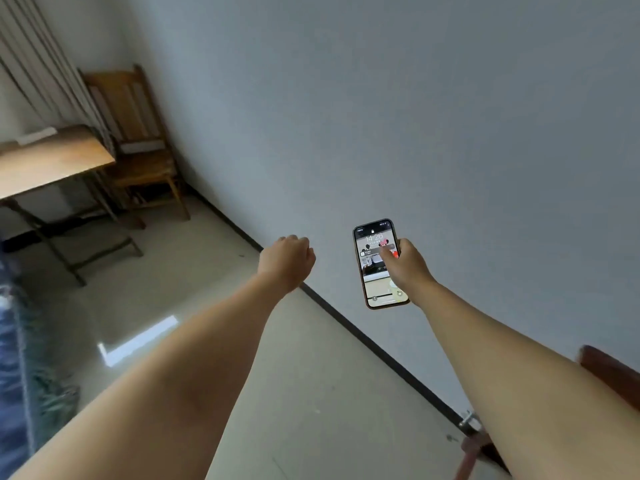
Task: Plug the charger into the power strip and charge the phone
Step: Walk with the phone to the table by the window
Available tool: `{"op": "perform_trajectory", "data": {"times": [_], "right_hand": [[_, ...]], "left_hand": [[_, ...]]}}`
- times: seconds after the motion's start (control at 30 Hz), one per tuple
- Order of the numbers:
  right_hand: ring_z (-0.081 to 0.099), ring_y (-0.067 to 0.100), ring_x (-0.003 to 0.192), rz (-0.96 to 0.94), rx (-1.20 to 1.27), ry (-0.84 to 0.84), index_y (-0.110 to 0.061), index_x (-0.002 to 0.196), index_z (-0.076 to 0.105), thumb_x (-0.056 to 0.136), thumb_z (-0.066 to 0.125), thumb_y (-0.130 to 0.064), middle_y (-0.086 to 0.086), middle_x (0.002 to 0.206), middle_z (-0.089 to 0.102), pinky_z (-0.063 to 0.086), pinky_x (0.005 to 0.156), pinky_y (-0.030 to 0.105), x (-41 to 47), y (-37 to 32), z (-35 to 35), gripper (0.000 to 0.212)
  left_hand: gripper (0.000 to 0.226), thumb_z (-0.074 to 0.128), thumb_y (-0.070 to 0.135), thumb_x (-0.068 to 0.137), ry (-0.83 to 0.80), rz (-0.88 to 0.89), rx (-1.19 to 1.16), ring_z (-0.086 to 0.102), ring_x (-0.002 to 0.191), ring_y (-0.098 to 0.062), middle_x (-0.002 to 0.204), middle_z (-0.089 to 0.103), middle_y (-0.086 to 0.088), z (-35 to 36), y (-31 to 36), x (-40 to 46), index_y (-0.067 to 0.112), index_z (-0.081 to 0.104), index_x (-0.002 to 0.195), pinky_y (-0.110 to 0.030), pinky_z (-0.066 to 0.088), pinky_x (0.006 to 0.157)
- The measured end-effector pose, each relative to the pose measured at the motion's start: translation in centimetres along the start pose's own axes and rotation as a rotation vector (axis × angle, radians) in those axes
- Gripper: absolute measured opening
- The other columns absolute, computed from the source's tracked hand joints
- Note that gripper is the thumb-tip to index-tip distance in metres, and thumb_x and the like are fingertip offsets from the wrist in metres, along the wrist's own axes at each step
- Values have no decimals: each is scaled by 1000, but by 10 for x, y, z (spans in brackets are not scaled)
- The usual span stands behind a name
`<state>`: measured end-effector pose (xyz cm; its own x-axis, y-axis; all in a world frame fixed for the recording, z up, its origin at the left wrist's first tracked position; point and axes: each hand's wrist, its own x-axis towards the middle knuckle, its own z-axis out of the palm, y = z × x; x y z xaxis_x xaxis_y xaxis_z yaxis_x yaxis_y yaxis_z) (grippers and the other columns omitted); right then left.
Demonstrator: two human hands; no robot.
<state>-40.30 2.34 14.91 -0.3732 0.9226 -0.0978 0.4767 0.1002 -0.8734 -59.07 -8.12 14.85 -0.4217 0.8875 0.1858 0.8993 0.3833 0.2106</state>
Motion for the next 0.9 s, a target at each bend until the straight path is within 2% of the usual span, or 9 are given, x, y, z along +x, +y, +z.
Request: {"op": "perform_trajectory", "data": {"times": [0.1, 0.23, 0.33, 0.4, 0.53, 0.7, 0.77, 0.83, 0.9], "right_hand": [[51, 26, 84, -46, 15, -96, -6, 99, 49, 95, 45, -32, 9, 93, 55, 39, 71, 31, 12, -50, 100, 27], [53, 28, 87, -88, 19, -231, -1, 101, 51, 95, 46, -32, 10, 95, 57, 44, 77, 38, 21, -107, 208, 31], [51, 25, 83, -131, 17, -330, -4, 97, 51, 94, 48, -29, 7, 90, 55, 39, 70, 31, 30, -143, 275, 25], [50, 24, 82, -160, 19, -358, -8, 93, 49, 94, 49, -28, 4, 86, 54, 36, 67, 28, 37, -157, 301, 20], [51, 24, 81, -209, -24, -466, -6, 95, 51, 94, 49, -28, 7, 90, 55, 38, 60, 29, 62, -193, 379, 22], [53, 27, 83, -269, -80, -569, 0, 100, 52, 93, 49, -28, 12, 94, 57, 45, 74, 37, 112, -244, 468, 29], [54, 27, 83, -291, -75, -623, 1, 102, 52, 94, 49, -27, 13, 96, 58, 44, 71, 34, 137, -270, 505, 29], [55, 23, 79, -319, -76, -663, -4, 96, 51, 94, 48, -27, 11, 95, 58, 44, 62, 30, 153, -296, 533, 23], [57, 23, 80, -331, -67, -711, -8, 95, 49, 94, 49, -27, 10, 95, 58, 46, 65, 31, 173, -324, 573, 20]], "left_hand": [[29, 36, 25, 93, 24, -115, 40, 55, 94, -32, 99, 61, -13, -28, -109, -8, 6, 58, 94, -35, 39, 67], [28, 38, 25, 92, 41, -250, 115, 54, 97, -34, 100, 62, -14, -52, -224, -26, 6, 59, 94, -37, 41, 71], [30, 37, 24, 93, 68, -369, 147, 53, 98, -34, 100, 63, -14, -61, -295, -37, 6, 60, 94, -35, 38, 70], [30, 37, 24, 93, 80, -411, 162, 53, 98, -35, 100, 63, -15, -63, -320, -39, 5, 60, 94, -35, 36, 70], [31, 36, 24, 94, 79, -532, 157, 52, 101, -34, 103, 62, -15, -68, -384, -29, 5, 59, 97, -36, 38, 72], [30, 37, 25, 94, 88, -622, 189, 51, 102, -33, 105, 61, -15, -82, -463, 14, 5, 59, 95, -37, 38, 76], [31, 38, 27, 94, 115, -675, 196, 51, 102, -33, 106, 62, -14, -94, -497, 34, 5, 60, 95, -37, 39, 78], [31, 39, 28, 94, 138, -711, 199, 51, 102, -33, 105, 62, -14, -104, -523, 48, 6, 60, 96, -37, 40, 78], [31, 39, 29, 94, 144, -766, 203, 51, 102, -33, 106, 62, -14, -112, -556, 64, 6, 60, 96, -37, 41, 79]]}}
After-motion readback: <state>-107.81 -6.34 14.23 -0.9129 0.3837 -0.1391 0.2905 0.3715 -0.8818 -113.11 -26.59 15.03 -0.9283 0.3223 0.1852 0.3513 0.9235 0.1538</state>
